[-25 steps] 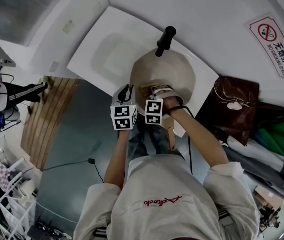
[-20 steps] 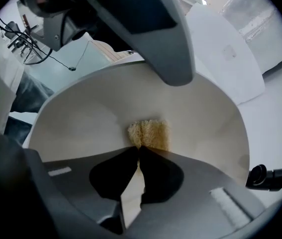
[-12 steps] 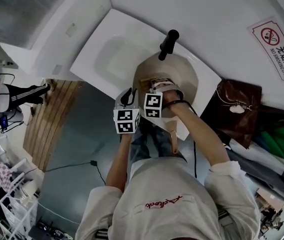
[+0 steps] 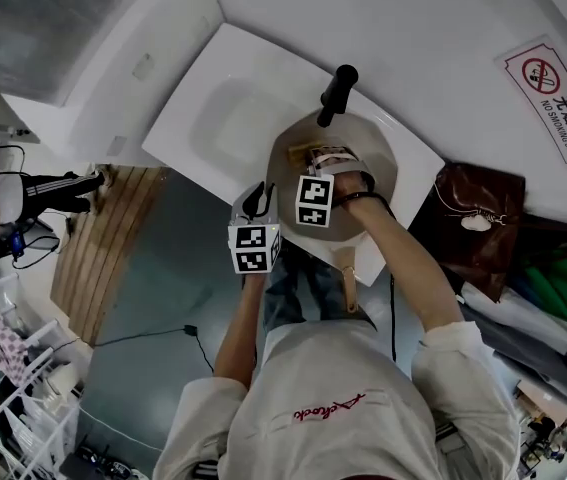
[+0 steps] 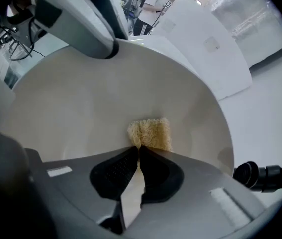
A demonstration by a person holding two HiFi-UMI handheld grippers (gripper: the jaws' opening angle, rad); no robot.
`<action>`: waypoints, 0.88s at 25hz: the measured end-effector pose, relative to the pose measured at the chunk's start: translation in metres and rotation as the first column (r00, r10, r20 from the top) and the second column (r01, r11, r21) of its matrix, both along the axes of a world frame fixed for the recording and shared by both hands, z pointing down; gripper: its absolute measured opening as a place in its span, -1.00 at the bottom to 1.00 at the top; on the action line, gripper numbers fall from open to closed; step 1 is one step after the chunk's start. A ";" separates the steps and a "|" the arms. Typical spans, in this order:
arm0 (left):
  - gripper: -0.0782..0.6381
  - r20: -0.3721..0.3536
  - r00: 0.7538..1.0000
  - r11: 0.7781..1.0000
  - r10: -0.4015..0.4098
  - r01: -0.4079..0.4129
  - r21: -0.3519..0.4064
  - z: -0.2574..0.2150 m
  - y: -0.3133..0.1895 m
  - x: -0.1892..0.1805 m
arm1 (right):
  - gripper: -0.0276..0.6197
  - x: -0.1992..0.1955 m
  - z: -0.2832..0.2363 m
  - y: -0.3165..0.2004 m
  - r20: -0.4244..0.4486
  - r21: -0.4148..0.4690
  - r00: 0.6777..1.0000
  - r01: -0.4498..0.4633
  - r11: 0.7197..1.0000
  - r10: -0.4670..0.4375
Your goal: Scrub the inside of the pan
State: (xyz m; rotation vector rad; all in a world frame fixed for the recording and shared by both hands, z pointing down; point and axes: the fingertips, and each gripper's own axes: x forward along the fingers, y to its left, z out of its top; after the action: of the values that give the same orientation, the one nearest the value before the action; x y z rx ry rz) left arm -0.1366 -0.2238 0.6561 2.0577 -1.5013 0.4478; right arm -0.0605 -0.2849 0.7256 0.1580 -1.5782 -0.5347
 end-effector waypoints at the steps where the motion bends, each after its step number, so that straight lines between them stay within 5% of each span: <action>1: -0.57 0.001 1.000 1.000 0.000 0.000 0.000 0.000 0.000 0.000 | -0.84 0.003 -0.001 -0.003 0.000 0.001 1.000 -0.010 1.000 0.010; 22: -0.57 0.018 1.000 1.000 0.007 -0.007 0.000 0.001 -0.001 -0.001 | -0.84 0.083 0.002 -0.003 -0.041 0.007 0.989 -0.140 0.990 0.140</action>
State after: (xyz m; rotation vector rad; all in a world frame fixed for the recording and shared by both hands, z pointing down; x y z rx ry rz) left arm -0.1374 -0.2245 0.6576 2.0652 -1.5045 0.4699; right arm 0.0227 -0.2876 0.7276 0.2573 -1.5132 -0.4292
